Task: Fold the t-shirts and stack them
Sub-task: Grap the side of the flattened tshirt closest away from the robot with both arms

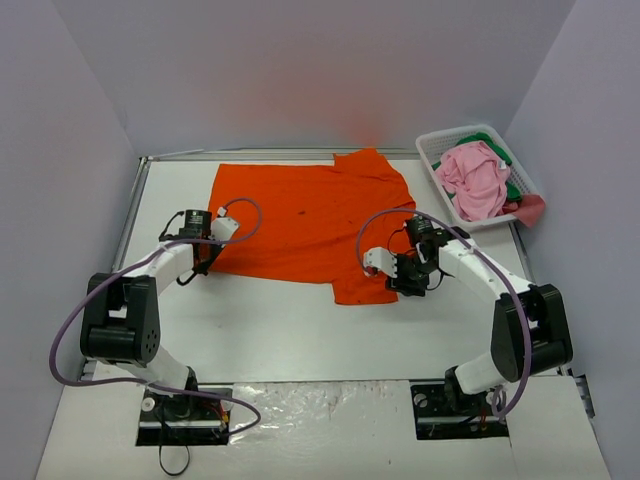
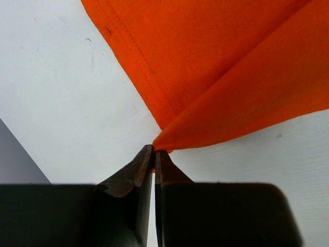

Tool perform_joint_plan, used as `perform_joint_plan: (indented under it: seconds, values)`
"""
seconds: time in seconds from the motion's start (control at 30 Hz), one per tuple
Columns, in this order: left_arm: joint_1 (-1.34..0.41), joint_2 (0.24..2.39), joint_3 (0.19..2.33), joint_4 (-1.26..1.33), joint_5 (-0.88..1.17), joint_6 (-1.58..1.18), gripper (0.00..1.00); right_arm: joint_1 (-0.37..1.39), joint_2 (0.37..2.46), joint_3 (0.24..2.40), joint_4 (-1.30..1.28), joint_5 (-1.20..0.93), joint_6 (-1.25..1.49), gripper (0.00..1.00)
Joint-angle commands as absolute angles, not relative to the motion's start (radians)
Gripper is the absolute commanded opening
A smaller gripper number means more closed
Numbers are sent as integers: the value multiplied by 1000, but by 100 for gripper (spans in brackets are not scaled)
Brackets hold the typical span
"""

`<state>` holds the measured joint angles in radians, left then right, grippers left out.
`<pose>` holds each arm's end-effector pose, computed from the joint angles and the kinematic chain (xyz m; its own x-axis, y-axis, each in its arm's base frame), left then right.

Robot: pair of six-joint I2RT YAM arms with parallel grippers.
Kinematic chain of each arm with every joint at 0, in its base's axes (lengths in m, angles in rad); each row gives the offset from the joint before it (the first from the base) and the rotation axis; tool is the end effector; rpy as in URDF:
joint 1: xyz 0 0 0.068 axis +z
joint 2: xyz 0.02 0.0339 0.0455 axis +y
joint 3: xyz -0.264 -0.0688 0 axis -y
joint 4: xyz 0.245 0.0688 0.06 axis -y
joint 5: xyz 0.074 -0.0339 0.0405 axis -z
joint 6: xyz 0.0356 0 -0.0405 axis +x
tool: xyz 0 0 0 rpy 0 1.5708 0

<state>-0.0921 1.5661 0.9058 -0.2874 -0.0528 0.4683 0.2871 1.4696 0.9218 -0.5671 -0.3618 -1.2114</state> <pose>0.3118 -0.0269 0.1857 -0.6940 0.5168 -0.5014 0.4196 0.8561 0.3016 0.2659 0.0916 0.2034 0.0850 -0.8878 -0.4523 -0.9518 0.0619 -0.3004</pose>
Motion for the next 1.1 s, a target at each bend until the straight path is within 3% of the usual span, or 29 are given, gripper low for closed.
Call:
perform_joint_plan:
  seconds: [0.0,0.37,0.9,1.07]
  values:
    - [-83,1552,937,-299,-38,457,2,317,1465,942,-637,-410,-1215,39]
    - [-83,1563,931,-298,-23,457,2,431,1555,956,-632,-397,-1157,40]
    - [-83,1559,928,-302,-6,460,2,439,1678,963,-586,-390,-1115,41]
    - [-84,1554,927,-305,-3,462,2,439,1695,979,-583,-380,-1097,34]
